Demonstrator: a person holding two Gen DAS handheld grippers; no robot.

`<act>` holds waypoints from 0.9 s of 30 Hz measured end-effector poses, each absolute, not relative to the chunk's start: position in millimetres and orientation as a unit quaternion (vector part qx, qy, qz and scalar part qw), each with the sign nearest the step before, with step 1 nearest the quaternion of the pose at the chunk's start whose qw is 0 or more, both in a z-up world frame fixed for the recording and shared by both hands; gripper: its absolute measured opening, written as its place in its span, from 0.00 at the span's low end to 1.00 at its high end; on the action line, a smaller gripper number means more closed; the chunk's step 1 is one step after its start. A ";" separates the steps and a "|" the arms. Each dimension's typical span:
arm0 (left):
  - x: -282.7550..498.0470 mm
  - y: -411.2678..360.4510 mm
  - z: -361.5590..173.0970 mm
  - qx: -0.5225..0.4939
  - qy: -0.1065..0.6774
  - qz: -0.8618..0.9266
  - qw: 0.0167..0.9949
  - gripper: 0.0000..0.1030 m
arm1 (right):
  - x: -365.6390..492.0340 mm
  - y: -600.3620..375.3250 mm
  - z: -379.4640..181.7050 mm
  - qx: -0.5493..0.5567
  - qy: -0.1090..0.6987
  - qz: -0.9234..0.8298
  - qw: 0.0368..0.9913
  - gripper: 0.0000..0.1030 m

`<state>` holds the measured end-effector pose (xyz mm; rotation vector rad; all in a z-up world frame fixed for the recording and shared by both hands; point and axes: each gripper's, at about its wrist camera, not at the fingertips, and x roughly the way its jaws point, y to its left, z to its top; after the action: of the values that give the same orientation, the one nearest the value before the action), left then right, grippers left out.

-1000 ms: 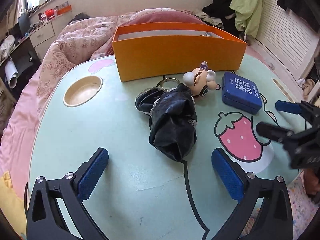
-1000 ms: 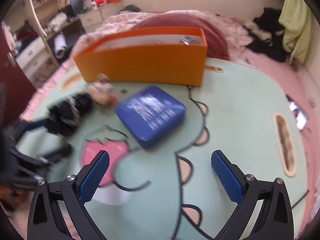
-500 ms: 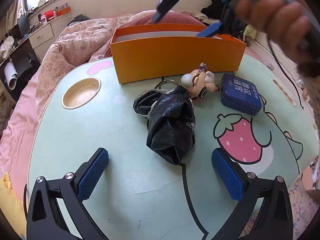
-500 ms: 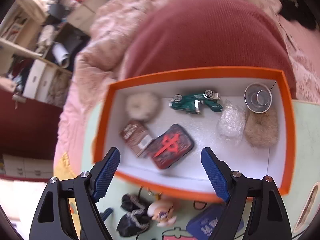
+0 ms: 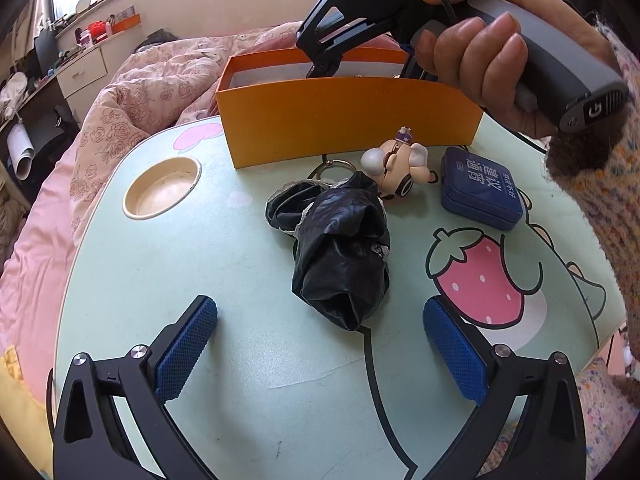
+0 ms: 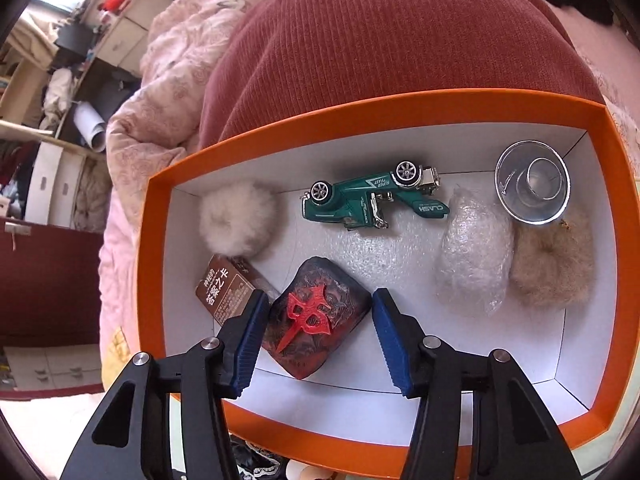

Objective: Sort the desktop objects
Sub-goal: 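Reach the right gripper into the box and grasp the red tile box, then lift the red tile box out and place it beside the blue tin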

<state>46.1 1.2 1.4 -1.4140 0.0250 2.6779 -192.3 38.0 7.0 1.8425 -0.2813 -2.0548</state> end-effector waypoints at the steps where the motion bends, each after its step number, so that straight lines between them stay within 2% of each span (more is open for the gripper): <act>1: 46.1 1.2 1.4 -0.466 0.008 0.883 0.057 1.00 | -191.9 40.1 7.0 0.648 -0.108 -0.731 0.186 0.50; 3: 46.0 1.2 1.2 -0.466 0.008 0.883 0.057 1.00 | -191.9 45.3 10.0 0.635 -0.121 -0.738 0.195 0.39; 4: 46.1 1.2 1.2 -0.466 0.008 0.883 0.057 1.00 | -190.4 50.7 14.6 0.626 -0.128 -0.743 0.199 0.37; 9: 45.2 1.1 1.2 -0.466 0.008 0.883 0.057 1.00 | -181.7 67.8 38.9 0.592 -0.131 -0.765 0.216 0.37; 14: 45.2 0.8 0.7 -0.466 0.008 0.883 0.057 1.00 | -160.0 96.8 79.9 0.544 -0.174 -0.777 0.265 0.37; 19: 44.7 1.5 0.8 -0.466 0.008 0.883 0.057 1.00 | -111.1 132.6 116.1 0.504 -0.157 -0.797 0.294 0.37; 23: 44.7 0.9 0.6 -0.466 0.008 0.883 0.057 1.00 | -75.6 172.3 105.6 0.508 -0.134 -0.806 0.273 0.37; 27: 44.7 0.8 0.5 -0.466 0.007 0.883 0.057 1.00 | -55.2 211.0 63.5 0.543 -0.138 -0.795 0.233 0.37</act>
<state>44.7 0.8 0.5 -1.4125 0.0225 2.6778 -55.2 211.0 63.5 1.4918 -0.3782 -2.1832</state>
